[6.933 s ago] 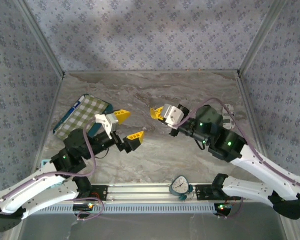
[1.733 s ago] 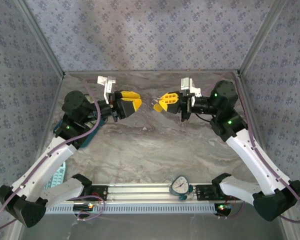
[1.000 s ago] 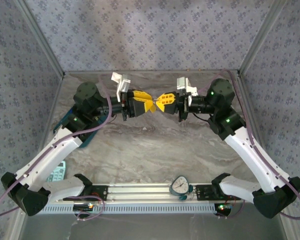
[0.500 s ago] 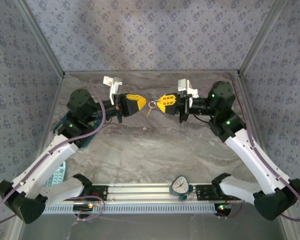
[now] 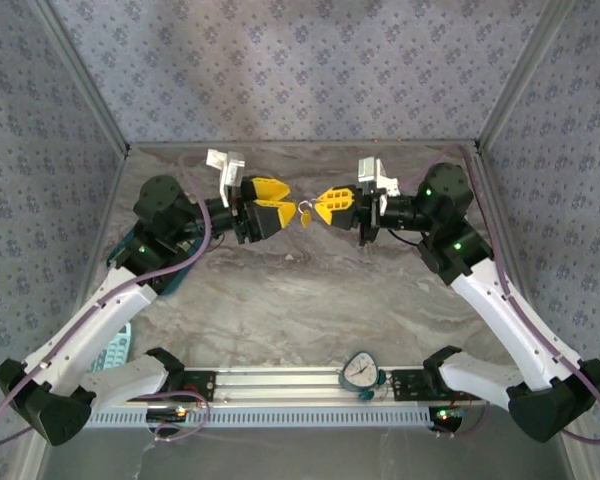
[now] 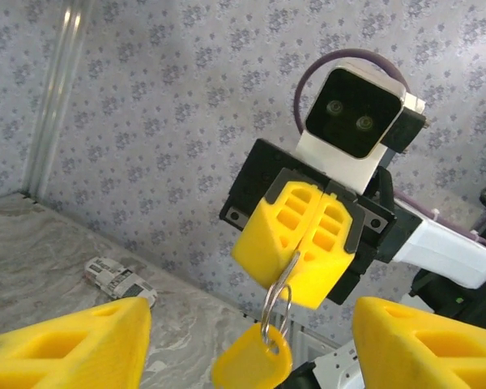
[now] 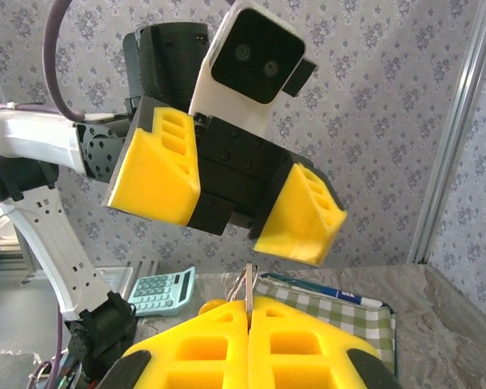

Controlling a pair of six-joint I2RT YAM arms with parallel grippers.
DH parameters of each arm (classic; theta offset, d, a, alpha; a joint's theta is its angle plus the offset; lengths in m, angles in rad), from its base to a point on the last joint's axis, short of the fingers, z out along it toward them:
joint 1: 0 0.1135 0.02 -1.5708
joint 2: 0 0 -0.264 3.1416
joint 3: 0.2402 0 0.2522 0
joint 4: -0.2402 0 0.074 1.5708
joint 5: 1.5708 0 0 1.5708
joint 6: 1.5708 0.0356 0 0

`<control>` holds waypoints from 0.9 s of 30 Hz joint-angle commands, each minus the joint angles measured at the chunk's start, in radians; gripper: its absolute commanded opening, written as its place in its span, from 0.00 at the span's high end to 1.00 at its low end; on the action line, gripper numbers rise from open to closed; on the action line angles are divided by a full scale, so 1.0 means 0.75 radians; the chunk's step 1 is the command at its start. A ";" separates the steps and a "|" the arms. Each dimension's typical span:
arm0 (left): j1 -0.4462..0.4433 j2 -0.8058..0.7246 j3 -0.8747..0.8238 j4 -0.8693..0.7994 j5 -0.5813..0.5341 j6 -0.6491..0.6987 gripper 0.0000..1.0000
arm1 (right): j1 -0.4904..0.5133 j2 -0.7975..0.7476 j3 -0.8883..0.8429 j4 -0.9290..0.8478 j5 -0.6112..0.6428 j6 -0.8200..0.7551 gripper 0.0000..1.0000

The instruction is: Remove the keys from the keyring

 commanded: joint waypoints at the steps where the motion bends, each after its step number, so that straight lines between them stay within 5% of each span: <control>1: -0.022 0.032 0.073 -0.008 0.051 0.041 0.33 | 0.010 0.008 0.033 -0.003 -0.013 0.002 1.00; 6: -0.042 0.067 0.099 -0.014 0.071 0.053 0.38 | 0.013 0.006 0.034 -0.014 -0.011 -0.005 1.00; 10: -0.051 0.075 0.103 -0.023 0.079 0.058 0.52 | 0.012 0.004 0.034 -0.016 -0.013 -0.007 1.00; 13: -0.053 0.070 0.097 -0.026 0.085 0.061 0.64 | 0.011 0.002 0.033 -0.015 -0.011 -0.007 1.00; 17: -0.053 0.061 0.092 -0.034 0.097 0.069 0.98 | 0.007 -0.001 0.034 -0.009 -0.004 -0.006 1.00; 27: -0.042 -0.003 0.033 0.029 -0.064 0.006 1.00 | 0.008 -0.045 -0.014 0.044 0.065 -0.015 1.00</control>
